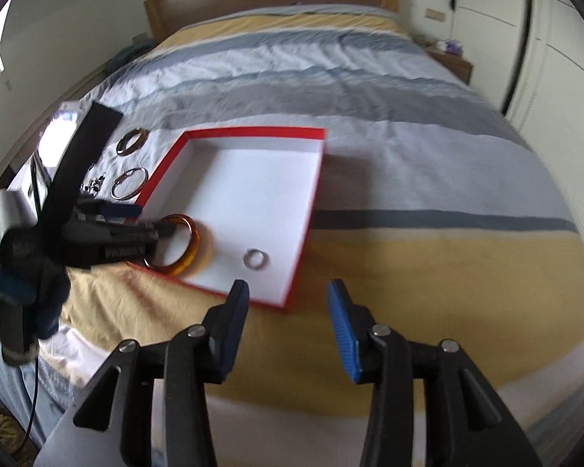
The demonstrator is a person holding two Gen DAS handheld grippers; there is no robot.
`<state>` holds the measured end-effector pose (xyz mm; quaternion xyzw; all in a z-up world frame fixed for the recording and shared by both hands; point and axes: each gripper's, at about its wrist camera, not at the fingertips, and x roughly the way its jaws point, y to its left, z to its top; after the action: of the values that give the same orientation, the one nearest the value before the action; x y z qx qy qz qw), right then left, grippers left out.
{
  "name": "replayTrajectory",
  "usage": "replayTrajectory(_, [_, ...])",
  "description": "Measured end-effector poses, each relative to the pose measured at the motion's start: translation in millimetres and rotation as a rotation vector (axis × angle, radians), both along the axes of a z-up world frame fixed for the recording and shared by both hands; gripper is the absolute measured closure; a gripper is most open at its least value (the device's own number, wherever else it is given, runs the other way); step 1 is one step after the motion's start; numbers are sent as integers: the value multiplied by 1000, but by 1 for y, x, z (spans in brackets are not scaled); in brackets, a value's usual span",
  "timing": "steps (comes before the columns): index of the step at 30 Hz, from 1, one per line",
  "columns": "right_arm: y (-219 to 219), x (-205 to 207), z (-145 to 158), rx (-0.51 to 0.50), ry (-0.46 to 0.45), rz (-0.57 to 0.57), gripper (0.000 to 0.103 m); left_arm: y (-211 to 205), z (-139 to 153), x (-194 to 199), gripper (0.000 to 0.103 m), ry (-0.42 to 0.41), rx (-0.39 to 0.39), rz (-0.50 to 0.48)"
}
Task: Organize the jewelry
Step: 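Open both tools and lift them away from the red box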
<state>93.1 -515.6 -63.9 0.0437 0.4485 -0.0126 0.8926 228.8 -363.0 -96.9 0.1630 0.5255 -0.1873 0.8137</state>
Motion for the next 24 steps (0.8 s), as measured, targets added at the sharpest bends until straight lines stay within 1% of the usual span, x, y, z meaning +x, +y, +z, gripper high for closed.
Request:
replayTrajectory(2, [-1,-17,9,-17,-13,-20,62,1,20,-10,50,-31,-33,-14])
replayTrajectory(6, [1,-42,30,-13,-52,-36,62,17,71,-27,50,-146,-119,-49])
replayTrajectory(8, [7,-52,40,-26,-72,-37,62,30,96,-34,50,-207,-134,-57])
replayTrajectory(11, [21,-67,60,-32,-113,-32,62,60,135,-44,50,-247,-159,-49])
replayTrajectory(13, [33,-76,76,-40,-146,-27,62,86,159,-55,49,-280,-139,-7])
replayTrajectory(15, [45,-85,90,-46,-174,-24,62,121,181,-63,46,-329,-128,41])
replayTrajectory(19, [69,-104,118,-59,-233,-11,62,193,215,-77,42,-411,-122,112])
replayTrajectory(21, [83,-114,131,-70,-258,-1,62,230,233,-88,33,-463,-112,155])
replayTrajectory(24, [102,-127,148,-90,-292,16,62,279,254,-107,28,-519,-106,206])
